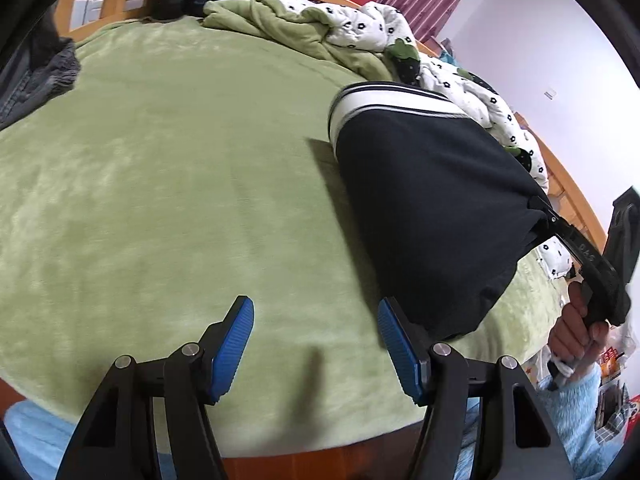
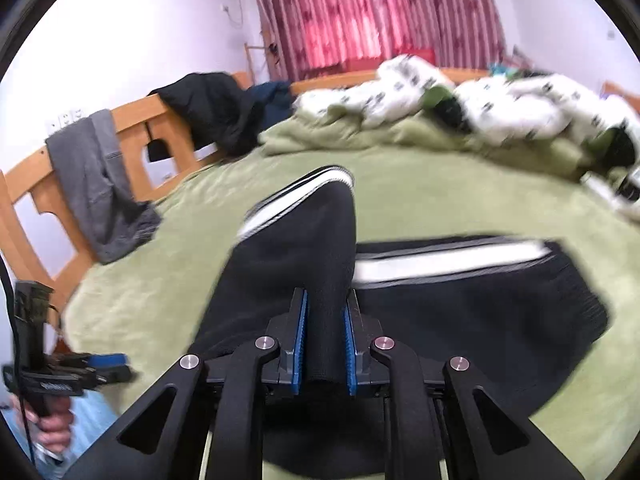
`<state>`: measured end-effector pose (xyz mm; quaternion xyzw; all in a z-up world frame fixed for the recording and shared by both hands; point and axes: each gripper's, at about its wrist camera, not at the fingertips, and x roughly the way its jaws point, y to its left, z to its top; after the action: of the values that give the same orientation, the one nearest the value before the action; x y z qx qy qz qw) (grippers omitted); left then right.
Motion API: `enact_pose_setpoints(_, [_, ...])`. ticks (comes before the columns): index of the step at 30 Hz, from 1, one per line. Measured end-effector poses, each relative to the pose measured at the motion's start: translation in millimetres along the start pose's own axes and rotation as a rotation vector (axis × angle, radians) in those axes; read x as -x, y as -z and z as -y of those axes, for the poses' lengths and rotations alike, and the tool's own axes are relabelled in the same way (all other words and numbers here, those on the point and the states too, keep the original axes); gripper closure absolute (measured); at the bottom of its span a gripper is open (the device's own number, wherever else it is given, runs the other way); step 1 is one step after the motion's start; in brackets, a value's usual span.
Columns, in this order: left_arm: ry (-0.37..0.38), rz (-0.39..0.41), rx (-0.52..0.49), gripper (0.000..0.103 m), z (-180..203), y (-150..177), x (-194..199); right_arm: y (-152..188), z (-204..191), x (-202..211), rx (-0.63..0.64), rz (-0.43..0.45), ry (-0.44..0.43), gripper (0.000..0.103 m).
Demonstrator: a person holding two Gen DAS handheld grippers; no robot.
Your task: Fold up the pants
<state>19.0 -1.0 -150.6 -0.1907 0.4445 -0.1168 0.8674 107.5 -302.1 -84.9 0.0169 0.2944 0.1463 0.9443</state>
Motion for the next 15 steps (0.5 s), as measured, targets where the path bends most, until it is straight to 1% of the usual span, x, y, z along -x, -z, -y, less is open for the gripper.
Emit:
enact_pose_setpoints(3, [0.032, -0.014, -0.003, 0.041, 19.4, -2.7, -13.9, -4.5, 45.5, 14.2, 0.045, 0.040, 0.127, 0.088])
enact_pose_setpoints(4, [0.040, -0.020, -0.011, 0.041, 26.6, -3.0, -19.1, -4.0, 66.4, 20.2, 0.048, 0.048, 0.171, 0.088])
enact_pose_setpoints(6, [0.049, -0.035, -0.033, 0.041, 40.7, -2.5, -29.6, 0.6, 110.0, 29.7, 0.010, 0.051, 0.241, 0.088])
enact_pose_setpoints(7, [0.057, -0.046, -0.048, 0.041, 49.9, -2.4, -37.0, 7.7, 136.8, 31.6, -0.028, 0.034, 0.273, 0.088])
enact_pose_setpoints(8, [0.062, -0.053, -0.055, 0.041, 55.8, -2.0, -41.5, 14.4, 153.7, 29.7, -0.045, 0.015, 0.303, 0.088])
enact_pose_setpoints(9, [0.072, -0.061, -0.062, 0.041, 60.7, -1.2, -45.7, 25.9, 173.9, 24.4, -0.066, -0.020, 0.355, 0.088])
enact_pose_setpoints(10, [0.091, -0.077, -0.077, 0.041, 70.0, -0.2, -52.8, 39.3, 193.4, 13.8, -0.096, -0.076, 0.398, 0.088])
enact_pose_setpoints(11, [0.098, -0.087, -0.087, 0.041, 75.4, 0.9, -56.0, 51.7, 207.7, 4.9, -0.126, -0.115, 0.408, 0.087])
enact_pose_setpoints(12, [0.112, -0.115, -0.118, 0.041, 88.3, 4.2, -62.3, 65.6, 217.9, -1.4, -0.158, -0.134, 0.388, 0.085])
enact_pose_setpoints(13, [0.123, -0.131, -0.141, 0.041, 95.6, 6.1, -65.0, 70.2, 218.5, -0.6, -0.157, -0.119, 0.379, 0.084])
enact_pose_setpoints(15, [0.155, -0.168, -0.215, 0.041, 117.1, 14.0, -69.8, 68.8, 211.8, 5.8, -0.120, -0.084, 0.401, 0.081])
